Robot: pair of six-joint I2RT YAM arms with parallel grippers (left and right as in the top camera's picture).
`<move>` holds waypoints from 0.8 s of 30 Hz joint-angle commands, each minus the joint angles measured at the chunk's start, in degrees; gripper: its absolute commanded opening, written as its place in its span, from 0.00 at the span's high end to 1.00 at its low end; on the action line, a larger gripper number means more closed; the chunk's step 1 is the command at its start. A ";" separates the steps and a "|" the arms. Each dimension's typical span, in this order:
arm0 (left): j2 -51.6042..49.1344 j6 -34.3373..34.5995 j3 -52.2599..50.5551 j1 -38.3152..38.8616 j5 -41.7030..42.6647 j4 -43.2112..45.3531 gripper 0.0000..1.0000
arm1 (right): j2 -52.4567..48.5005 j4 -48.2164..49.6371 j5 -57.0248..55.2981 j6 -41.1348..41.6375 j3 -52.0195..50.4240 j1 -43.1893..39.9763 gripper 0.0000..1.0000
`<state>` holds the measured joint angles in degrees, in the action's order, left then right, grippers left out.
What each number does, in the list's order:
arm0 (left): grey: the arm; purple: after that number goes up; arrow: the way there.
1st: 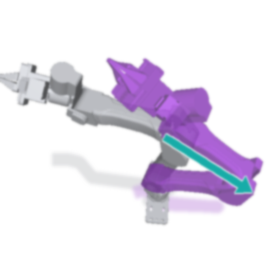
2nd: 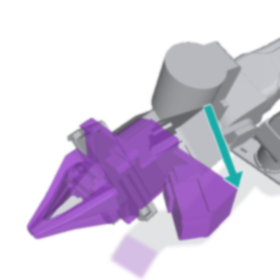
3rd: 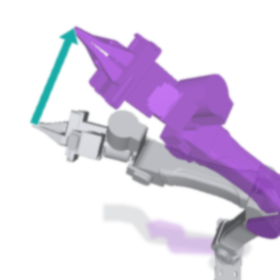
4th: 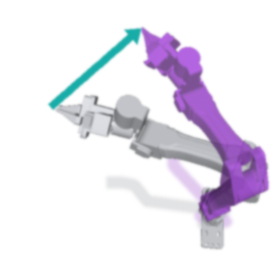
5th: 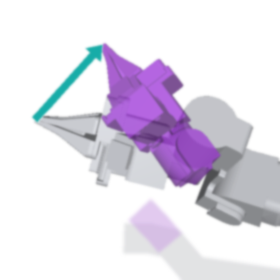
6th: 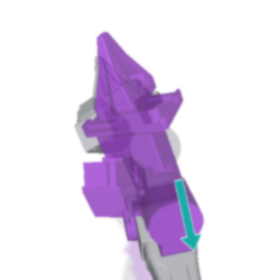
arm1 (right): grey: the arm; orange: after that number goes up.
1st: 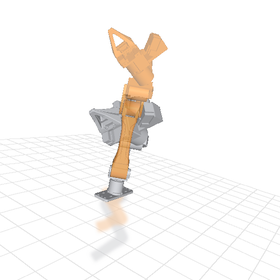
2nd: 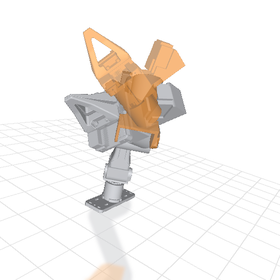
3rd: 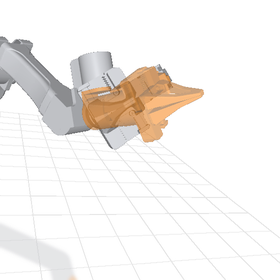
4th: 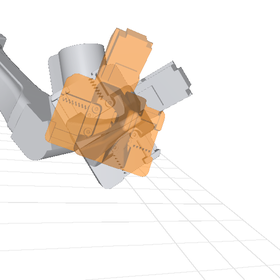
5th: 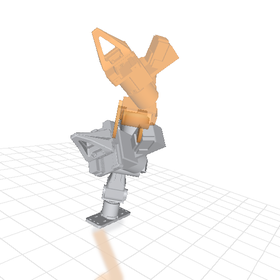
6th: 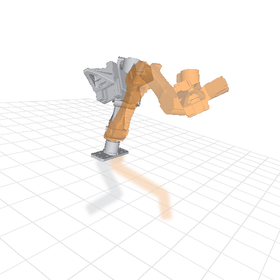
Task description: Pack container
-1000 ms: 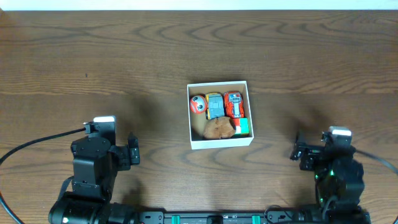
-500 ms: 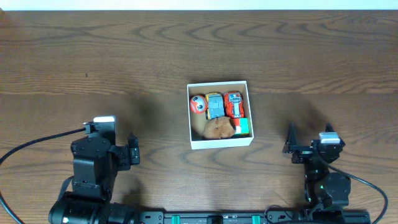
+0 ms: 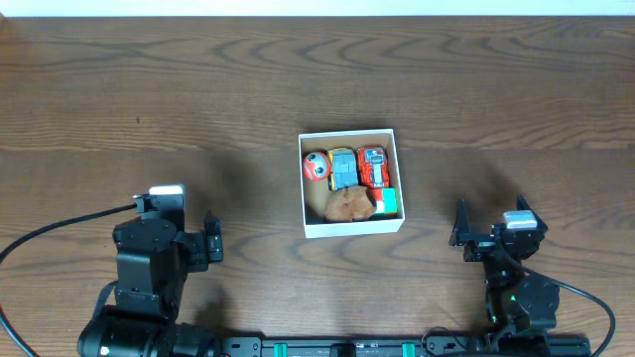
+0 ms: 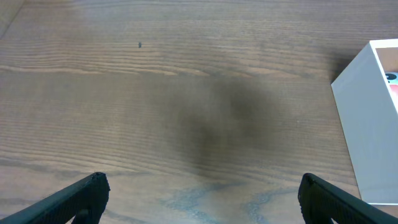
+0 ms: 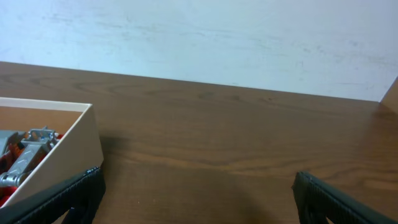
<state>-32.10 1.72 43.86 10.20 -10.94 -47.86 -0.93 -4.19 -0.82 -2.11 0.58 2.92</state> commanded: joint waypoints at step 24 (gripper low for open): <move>6.80 -1.62 -2.43 -2.60 0.00 -1.53 0.02 | 0.63 -0.04 0.66 0.35 -0.28 0.42 0.01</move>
<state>-29.36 1.21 43.33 8.88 -10.92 -49.12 -0.93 -4.19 -0.80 -2.11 0.58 2.94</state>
